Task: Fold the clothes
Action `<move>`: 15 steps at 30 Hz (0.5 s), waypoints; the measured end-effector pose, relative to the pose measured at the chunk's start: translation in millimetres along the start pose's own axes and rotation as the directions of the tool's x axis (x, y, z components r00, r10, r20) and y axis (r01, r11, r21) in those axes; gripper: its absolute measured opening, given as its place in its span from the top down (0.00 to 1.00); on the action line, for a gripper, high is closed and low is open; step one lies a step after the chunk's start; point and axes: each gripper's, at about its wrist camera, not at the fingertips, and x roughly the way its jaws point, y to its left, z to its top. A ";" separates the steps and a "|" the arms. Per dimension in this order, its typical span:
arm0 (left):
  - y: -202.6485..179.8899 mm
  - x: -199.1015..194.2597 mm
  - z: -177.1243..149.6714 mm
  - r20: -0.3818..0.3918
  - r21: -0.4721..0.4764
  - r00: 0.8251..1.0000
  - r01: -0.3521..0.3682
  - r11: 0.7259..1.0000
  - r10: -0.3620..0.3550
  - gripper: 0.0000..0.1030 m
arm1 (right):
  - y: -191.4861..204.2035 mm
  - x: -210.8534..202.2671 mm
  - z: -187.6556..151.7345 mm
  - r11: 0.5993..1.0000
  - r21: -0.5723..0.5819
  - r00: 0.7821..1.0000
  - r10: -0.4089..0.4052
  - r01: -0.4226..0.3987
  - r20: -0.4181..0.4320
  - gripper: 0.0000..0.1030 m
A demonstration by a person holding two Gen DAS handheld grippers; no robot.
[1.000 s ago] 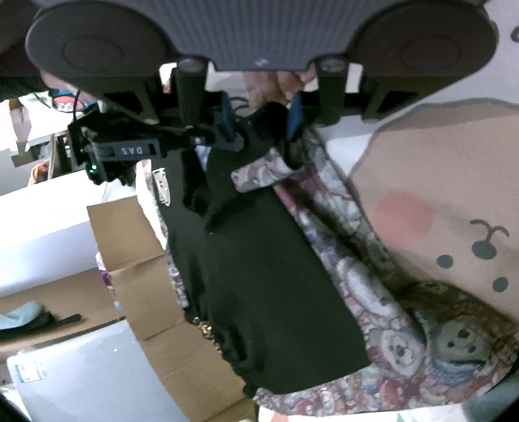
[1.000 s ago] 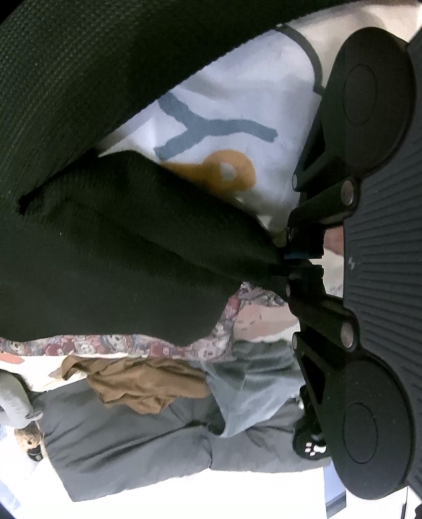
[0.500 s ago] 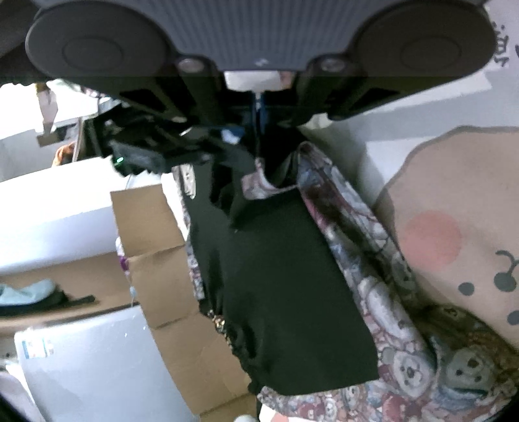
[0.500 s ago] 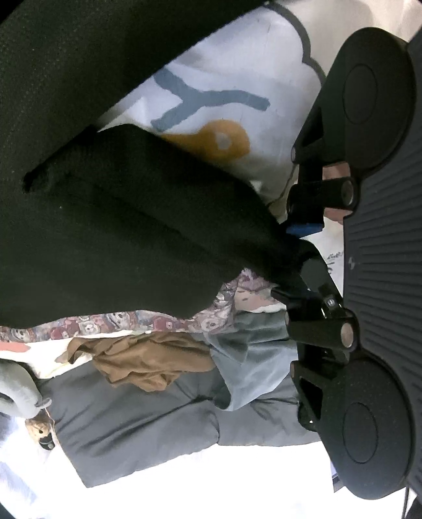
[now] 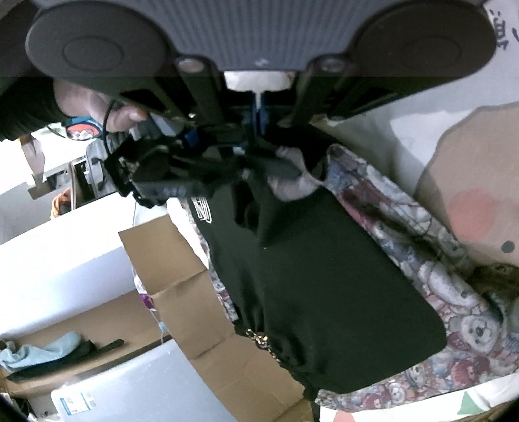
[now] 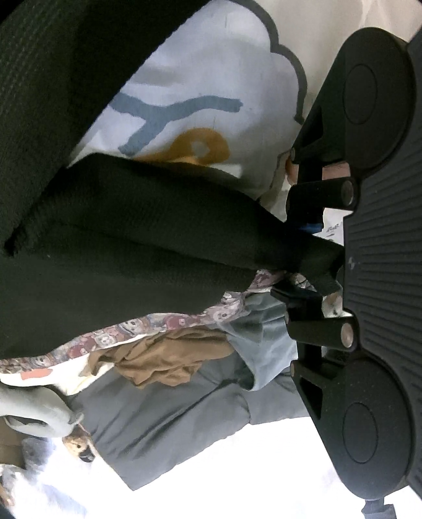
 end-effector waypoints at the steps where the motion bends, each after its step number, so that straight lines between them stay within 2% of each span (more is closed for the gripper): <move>1: -0.2 0.8 1.2 -0.003 -0.002 1.000 0.000 1.000 0.000 0.98 | 1.3 0.3 -0.5 1.000 -0.013 1.000 -0.007 0.007 -0.007 0.98; 7: -3.3 1.8 4.9 -0.007 0.008 1.000 0.000 1.000 0.000 0.98 | 5.2 -3.8 -0.4 1.000 -0.027 1.000 0.006 -0.006 -0.026 0.99; 10: -6.9 3.1 4.3 -0.003 0.021 1.000 -0.009 1.000 0.009 0.98 | 7.7 -4.9 0.2 1.000 -0.017 1.000 0.005 -0.006 -0.030 0.94; 12: -7.6 3.7 2.7 0.000 0.024 1.000 -0.014 1.000 0.014 0.98 | 7.2 -6.0 -1.1 1.000 -0.001 1.000 0.010 -0.010 -0.029 0.84; 15: -6.7 4.8 0.9 0.000 0.010 1.000 -0.009 1.000 0.009 0.98 | 3.8 -8.0 -5.0 1.000 0.016 0.999 0.022 -0.021 -0.033 0.83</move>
